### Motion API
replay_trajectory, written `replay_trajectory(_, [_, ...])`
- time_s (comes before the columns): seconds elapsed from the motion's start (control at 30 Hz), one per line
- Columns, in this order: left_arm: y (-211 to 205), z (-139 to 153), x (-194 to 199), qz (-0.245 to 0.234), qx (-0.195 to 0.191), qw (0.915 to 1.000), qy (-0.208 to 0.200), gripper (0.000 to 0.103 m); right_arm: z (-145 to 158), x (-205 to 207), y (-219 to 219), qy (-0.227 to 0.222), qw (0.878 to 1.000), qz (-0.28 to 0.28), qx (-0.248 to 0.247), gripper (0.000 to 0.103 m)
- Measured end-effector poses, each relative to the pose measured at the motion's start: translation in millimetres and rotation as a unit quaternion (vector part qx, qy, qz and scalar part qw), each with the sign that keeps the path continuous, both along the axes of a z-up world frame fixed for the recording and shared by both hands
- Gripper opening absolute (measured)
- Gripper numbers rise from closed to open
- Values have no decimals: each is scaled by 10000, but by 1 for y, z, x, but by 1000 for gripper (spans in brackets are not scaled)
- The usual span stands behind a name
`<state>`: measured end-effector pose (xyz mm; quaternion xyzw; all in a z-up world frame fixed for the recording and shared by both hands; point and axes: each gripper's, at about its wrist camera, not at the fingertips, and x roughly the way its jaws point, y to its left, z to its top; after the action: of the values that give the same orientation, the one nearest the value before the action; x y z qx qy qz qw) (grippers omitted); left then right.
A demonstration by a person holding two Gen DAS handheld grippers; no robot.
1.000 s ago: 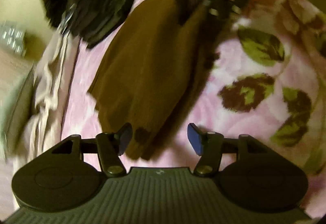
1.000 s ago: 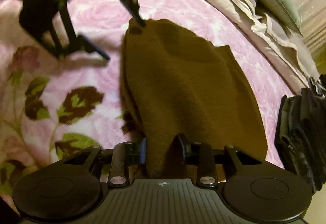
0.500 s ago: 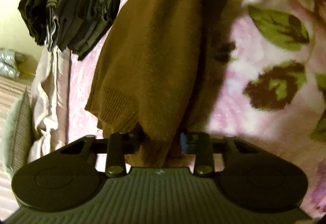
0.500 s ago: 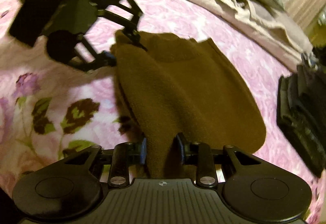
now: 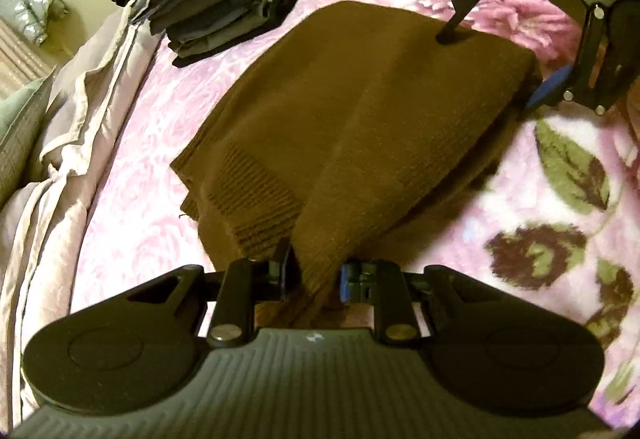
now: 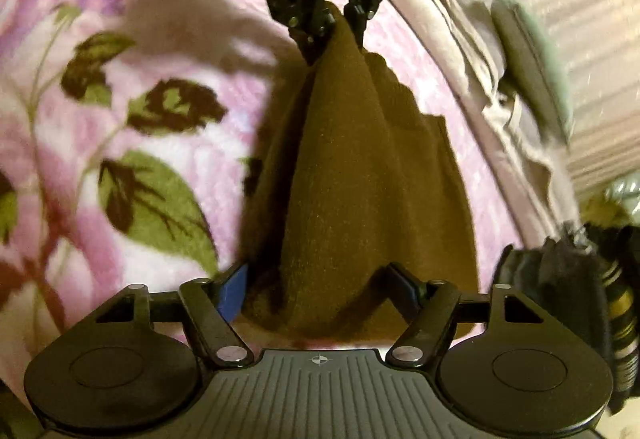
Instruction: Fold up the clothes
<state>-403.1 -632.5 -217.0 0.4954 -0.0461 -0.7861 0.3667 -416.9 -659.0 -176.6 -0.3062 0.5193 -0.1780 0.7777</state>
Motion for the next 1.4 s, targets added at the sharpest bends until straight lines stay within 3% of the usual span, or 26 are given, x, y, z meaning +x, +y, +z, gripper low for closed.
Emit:
replay_trajectory(0.03, [3, 0, 0, -7, -24, 10000, 9, 18, 0, -2, 1, 38, 10000, 30, -26, 51])
replay_trajectory(0.17, [21, -1, -4, 40, -152, 9999, 37, 18, 8, -16, 2, 27, 9999, -22, 106, 49])
replay_trajectory(0.27, [33, -5, -8, 314, -295, 9990, 77, 17, 25, -31, 4, -351, 9978, -300, 467, 49])
replay_trajectory(0.3, [35, -6, -9, 435, -326, 9985, 114, 16, 30, -37, 2, -568, 9950, -453, 690, 49])
replay_trajectory(0.37, [41, -10, -13, 644, -429, 9969, 111, 16, 41, -58, -12, -1222, 9731, -1082, 1625, 49])
replay_trajectory(0.4, [44, -13, -16, 717, -490, 9962, 79, 16, 44, -70, -23, -1600, 9496, -1462, 2266, 49])
replay_trajectory(0.5, [51, -21, -24, 910, -695, 9934, -6, 16, 40, -111, -67, -2864, 8348, -2549, 3951, 52])
replay_trajectory(0.53, [53, -23, -26, 954, -773, 9924, -50, 16, 36, -122, -81, -3230, 7929, -2816, 4332, 61])
replay_trajectory(0.6, [57, -28, -31, 1026, -950, 9901, -132, 16, 26, -135, -104, -3749, 7255, -3063, 4892, 68])
replay_trajectory(0.8, [71, -40, -44, 1277, -1395, 9811, -409, 12, -7, -128, -156, -4181, 6075, -3374, 5851, 66])
replay_trajectory(0.83, [74, -40, -47, 1322, -1440, 9795, -493, 11, -12, -127, -164, -4240, 5865, -3417, 5996, 41])
replay_trajectory(0.9, [82, -39, -55, 1425, -1510, 9761, -642, 5, -12, -124, -177, -4235, 5739, -3329, 6168, 31])
replay_trajectory(0.97, [95, -34, -65, 1594, -1566, 9720, -727, 2, -8, -131, -186, -4286, 5808, -3090, 6193, 26])
replay_trajectory(1.07, [130, -21, -97, 1640, -1493, 9731, -631, 2, 2, -162, -190, -4306, 5746, -3100, 6232, 25])
replay_trajectory(1.2, [182, -14, -156, 1365, -1446, 9782, -602, 3, 20, -219, -181, -4316, 6018, -3075, 5975, 25])
replay_trajectory(1.37, [217, -17, -209, 1296, -1308, 9826, -232, 4, 19, -270, -190, -4229, 6165, -3209, 5815, 25])
replay_trajectory(1.4, [218, -19, -210, 1345, -1249, 9828, -219, 5, 21, -278, -188, -4254, 6267, -3261, 5657, 25])
